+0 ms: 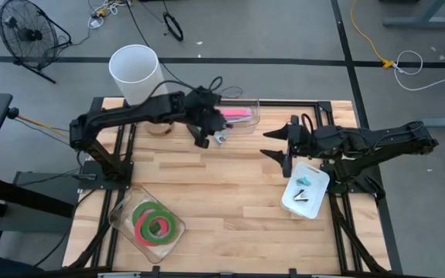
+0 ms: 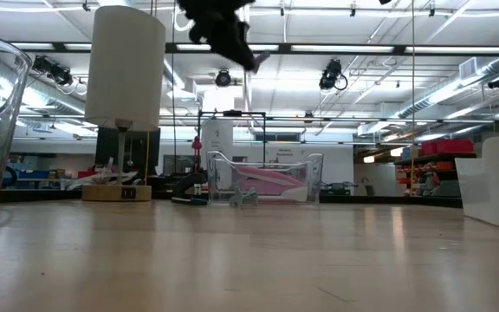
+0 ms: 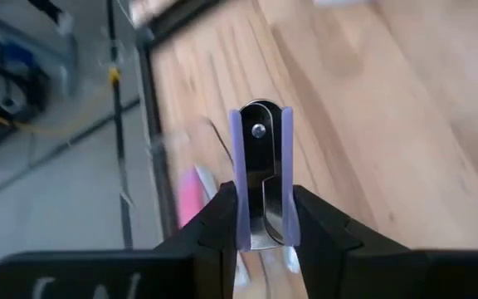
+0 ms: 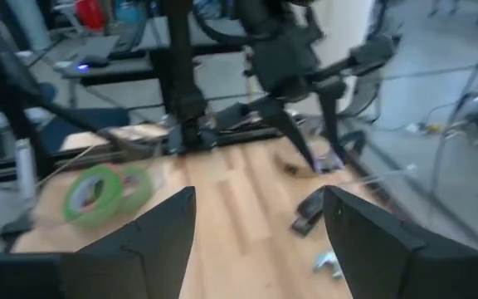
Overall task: Pick and place Stapler, Stapler remover, tape
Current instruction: Put the purple staple remover into the white bin
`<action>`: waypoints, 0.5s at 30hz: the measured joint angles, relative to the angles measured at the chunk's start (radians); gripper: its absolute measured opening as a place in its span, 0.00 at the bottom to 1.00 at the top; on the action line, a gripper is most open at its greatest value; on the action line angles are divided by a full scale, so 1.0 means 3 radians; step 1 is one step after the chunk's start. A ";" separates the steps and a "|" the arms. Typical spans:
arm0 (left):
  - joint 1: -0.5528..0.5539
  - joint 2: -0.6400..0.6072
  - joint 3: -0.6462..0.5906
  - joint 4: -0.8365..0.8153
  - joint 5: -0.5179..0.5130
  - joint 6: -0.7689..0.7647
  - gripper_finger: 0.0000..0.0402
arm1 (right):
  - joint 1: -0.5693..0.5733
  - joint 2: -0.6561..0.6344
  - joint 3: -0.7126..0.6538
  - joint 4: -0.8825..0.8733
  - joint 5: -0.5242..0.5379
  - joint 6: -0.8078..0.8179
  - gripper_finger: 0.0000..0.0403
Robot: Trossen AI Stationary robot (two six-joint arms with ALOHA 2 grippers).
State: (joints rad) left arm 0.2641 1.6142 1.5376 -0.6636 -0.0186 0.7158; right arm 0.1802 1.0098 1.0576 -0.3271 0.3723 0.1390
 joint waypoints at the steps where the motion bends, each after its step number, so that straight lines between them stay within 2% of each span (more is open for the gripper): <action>1: -0.0015 -0.0001 0.0072 -0.0001 0.0013 0.0002 0.23 | 0.0000 -0.0006 0.0000 0.0026 0.0063 -0.0047 0.65; 9: -0.0172 -0.0001 0.0392 0.0154 0.0124 -0.0059 0.23 | -0.0001 -0.0012 0.0000 0.0194 0.0501 -0.0515 0.65; 15: -0.0285 0.0023 0.0393 0.0293 0.0147 -0.0221 0.23 | -0.0001 -0.0012 0.0000 0.0192 0.0543 -0.0607 0.65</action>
State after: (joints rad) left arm 0.1786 1.6212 1.6554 -0.5758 0.0255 0.6495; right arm 0.1801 1.0061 1.0576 -0.2695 0.5352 -0.0429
